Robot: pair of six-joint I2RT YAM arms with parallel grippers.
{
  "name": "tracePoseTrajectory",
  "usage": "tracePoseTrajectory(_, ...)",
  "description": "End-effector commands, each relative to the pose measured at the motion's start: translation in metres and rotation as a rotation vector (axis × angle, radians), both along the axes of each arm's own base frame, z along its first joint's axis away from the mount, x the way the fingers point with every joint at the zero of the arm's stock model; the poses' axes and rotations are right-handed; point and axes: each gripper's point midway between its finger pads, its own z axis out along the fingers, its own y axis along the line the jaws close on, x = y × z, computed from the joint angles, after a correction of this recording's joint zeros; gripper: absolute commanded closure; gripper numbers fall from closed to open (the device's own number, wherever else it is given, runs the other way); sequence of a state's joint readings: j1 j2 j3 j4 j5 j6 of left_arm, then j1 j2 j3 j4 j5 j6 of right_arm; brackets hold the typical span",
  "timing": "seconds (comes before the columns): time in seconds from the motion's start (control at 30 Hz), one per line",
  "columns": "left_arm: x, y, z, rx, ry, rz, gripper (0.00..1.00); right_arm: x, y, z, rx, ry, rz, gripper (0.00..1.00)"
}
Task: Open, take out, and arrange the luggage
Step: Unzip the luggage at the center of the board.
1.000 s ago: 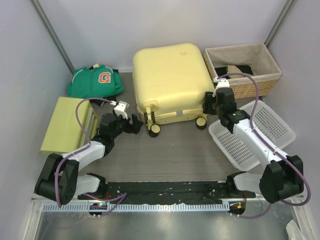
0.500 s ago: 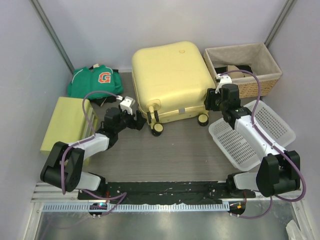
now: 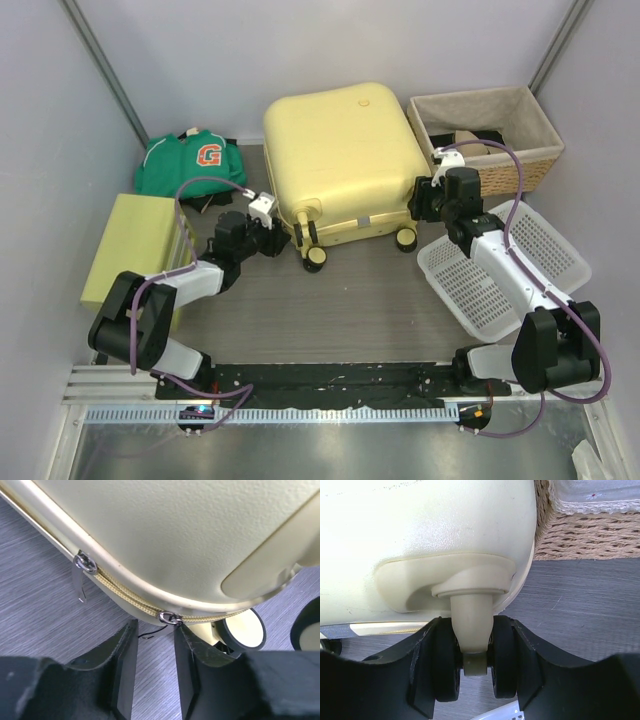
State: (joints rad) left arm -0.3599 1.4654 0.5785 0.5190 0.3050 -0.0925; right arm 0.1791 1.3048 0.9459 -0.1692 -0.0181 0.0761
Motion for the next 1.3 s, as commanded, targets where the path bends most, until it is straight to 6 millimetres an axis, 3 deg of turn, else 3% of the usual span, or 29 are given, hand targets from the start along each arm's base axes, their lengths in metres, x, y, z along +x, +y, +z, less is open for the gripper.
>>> tracePoseTrajectory(0.0, 0.015, -0.014, 0.033, -0.030, -0.130, -0.056, 0.67, 0.018, 0.006, 0.003, 0.035, -0.056, -0.002, 0.74)
tracePoseTrajectory(0.07, 0.014, -0.016, 0.033, -0.031, -0.132, -0.064, 0.71, 0.018, 0.006, 0.003, 0.037, -0.054, -0.001, 0.74)
tracePoseTrajectory(0.2, 0.009, -0.020, 0.034, -0.034, -0.137, -0.084, 0.95, 0.017, 0.006, 0.003, 0.042, -0.055, -0.004, 0.76)
tracePoseTrajectory(0.27, 0.006, -0.021, 0.034, -0.036, -0.137, -0.090, 1.00, 0.016, 0.007, 0.003, 0.054, -0.050, -0.006, 0.81)
tracePoseTrajectory(0.37, 0.001, -0.024, 0.033, -0.041, -0.129, -0.096, 1.00, 0.013, 0.012, 0.002, 0.085, -0.039, 0.006, 0.90)
tracePoseTrajectory(0.77, -0.033, -0.050, 0.032, -0.137, -0.089, -0.158, 1.00, 0.000, 0.023, -0.011, 0.169, 0.000, 0.020, 0.99)
tracePoseTrajectory(1.07, -0.060, -0.070, 0.027, -0.208, -0.039, -0.211, 1.00, -0.004, 0.026, -0.016, 0.181, 0.015, 0.019, 0.99)
tracePoseTrajectory(1.27, -0.068, -0.087, 0.032, -0.264, -0.042, -0.225, 1.00, -0.006, 0.033, -0.015, 0.218, 0.008, 0.022, 0.99)
